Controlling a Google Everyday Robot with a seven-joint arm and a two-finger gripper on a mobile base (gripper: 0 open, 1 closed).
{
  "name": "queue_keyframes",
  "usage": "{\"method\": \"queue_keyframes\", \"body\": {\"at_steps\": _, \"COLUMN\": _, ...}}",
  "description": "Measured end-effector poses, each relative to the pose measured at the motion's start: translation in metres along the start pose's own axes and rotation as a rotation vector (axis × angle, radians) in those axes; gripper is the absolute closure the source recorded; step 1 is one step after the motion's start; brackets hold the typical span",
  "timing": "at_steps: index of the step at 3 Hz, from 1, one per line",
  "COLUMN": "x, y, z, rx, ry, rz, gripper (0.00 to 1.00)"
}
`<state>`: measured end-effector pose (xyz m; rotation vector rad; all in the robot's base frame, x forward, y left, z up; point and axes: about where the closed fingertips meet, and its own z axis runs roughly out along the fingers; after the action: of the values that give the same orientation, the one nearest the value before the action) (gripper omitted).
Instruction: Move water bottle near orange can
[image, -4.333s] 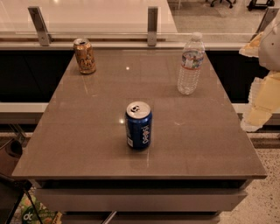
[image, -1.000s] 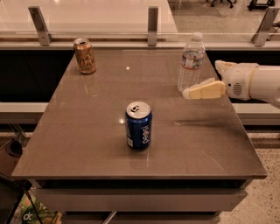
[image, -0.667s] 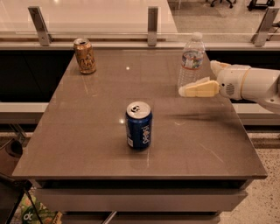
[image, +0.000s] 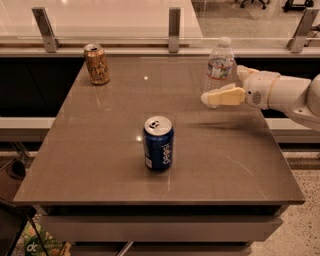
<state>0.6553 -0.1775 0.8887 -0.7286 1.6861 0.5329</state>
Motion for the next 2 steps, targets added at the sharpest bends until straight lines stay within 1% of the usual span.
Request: {"method": "queue_keyframes", "body": {"at_steps": 2, "x": 0.0044, "y": -0.015, "z": 0.0034, "rx": 0.022, "ry": -0.044, "rz": 0.026, "gripper": 0.0}}
